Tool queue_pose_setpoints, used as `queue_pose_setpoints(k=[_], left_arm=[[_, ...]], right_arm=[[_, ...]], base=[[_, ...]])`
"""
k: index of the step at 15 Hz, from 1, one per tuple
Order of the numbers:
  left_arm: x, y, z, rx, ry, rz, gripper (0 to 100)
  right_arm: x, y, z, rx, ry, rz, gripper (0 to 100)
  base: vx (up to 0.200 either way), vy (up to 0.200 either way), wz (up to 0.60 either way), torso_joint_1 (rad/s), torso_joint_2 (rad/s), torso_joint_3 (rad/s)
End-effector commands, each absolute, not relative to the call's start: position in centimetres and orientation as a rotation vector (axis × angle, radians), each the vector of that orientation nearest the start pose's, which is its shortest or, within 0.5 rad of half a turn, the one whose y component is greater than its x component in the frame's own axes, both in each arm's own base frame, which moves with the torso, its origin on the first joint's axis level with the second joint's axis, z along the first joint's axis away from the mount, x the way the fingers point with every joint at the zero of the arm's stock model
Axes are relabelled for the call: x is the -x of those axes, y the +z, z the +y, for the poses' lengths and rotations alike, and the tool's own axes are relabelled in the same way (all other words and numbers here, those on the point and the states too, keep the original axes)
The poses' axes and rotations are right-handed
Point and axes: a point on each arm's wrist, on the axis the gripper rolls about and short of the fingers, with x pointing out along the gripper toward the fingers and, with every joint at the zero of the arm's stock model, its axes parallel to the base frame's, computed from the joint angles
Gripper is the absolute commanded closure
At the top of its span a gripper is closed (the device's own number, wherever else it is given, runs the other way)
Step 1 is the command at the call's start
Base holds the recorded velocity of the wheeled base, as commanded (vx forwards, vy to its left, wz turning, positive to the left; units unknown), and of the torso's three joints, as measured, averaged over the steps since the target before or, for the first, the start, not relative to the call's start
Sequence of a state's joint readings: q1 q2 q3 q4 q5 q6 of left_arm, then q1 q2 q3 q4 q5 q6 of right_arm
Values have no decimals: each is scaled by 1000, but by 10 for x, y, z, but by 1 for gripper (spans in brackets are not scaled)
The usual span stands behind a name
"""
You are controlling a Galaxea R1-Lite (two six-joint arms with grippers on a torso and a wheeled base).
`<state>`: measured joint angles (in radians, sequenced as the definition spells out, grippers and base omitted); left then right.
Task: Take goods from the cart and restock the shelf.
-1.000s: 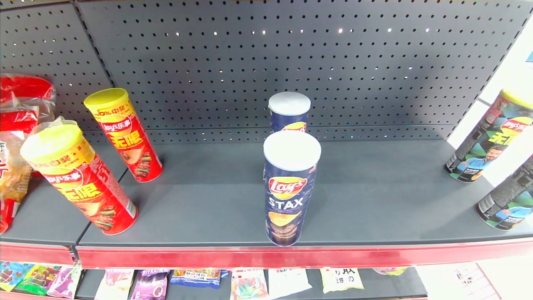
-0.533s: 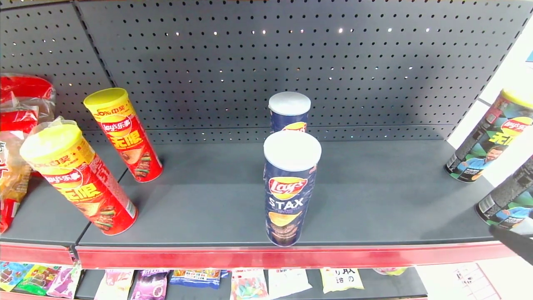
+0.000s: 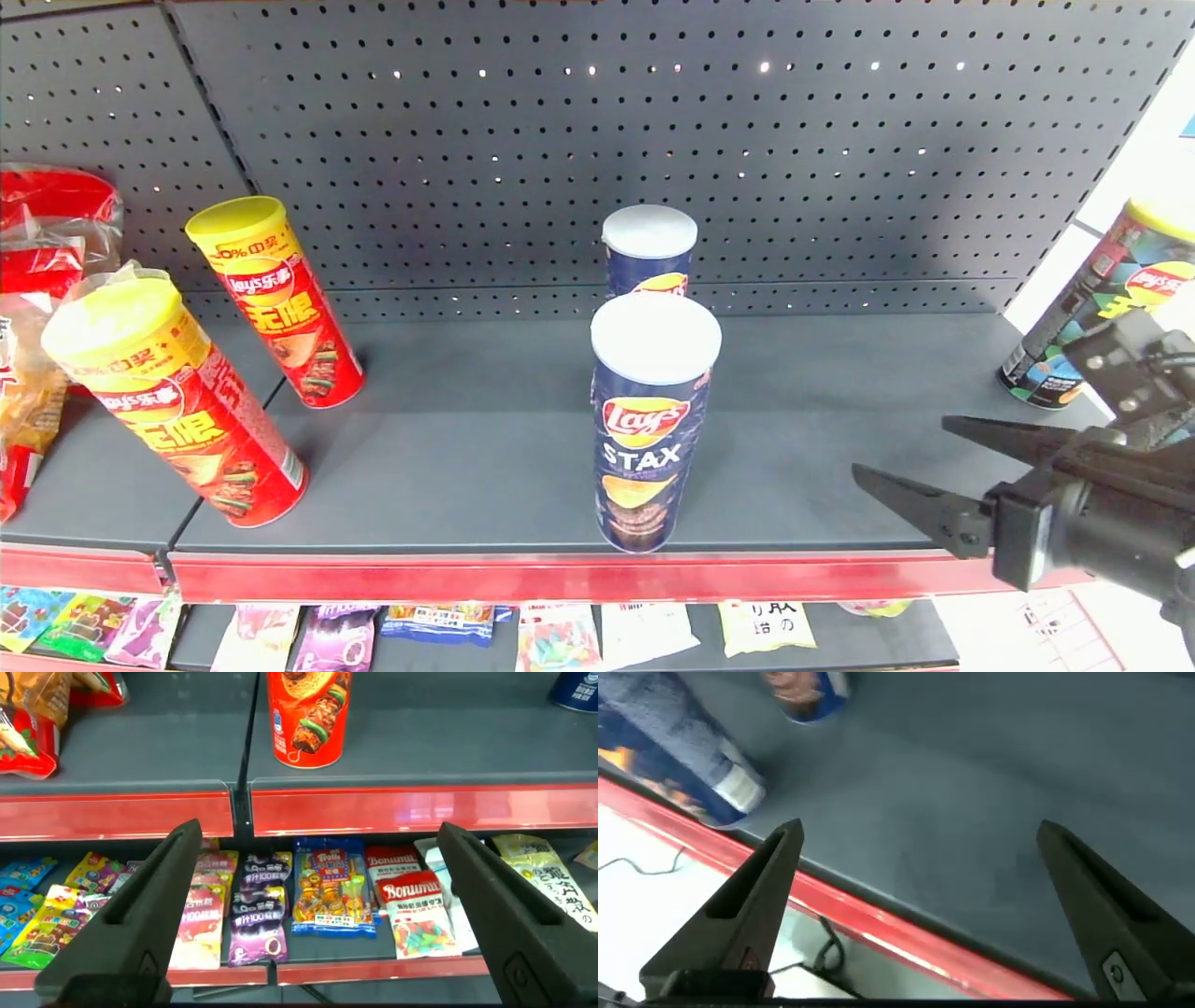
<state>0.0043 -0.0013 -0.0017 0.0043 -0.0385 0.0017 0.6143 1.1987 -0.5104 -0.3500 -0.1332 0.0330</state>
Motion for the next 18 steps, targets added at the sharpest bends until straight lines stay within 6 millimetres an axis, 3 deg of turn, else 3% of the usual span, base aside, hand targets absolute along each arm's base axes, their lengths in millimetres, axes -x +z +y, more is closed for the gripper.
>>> queue_pose_setpoints(k=[1,6,10,18], left_arm=[[23,75,-1,-1,-34,3,0],[23,75,-1,-1,-34,3,0],[23,75,-1,-1,-34,3,0],[23,75,-1,-1,-34,3,0]], right_arm=[[-147,182,122,131,557,372,0],[-148,174,152,143,664,340,0],[-136,168,162,168,736,358,0],[-146,150,179,212,738,433,0]], base=[[0,0,0,0,0,0],[0,0,0,0,0,0],[0,0,0,0,0,0],[0,0,0,0,0,0]])
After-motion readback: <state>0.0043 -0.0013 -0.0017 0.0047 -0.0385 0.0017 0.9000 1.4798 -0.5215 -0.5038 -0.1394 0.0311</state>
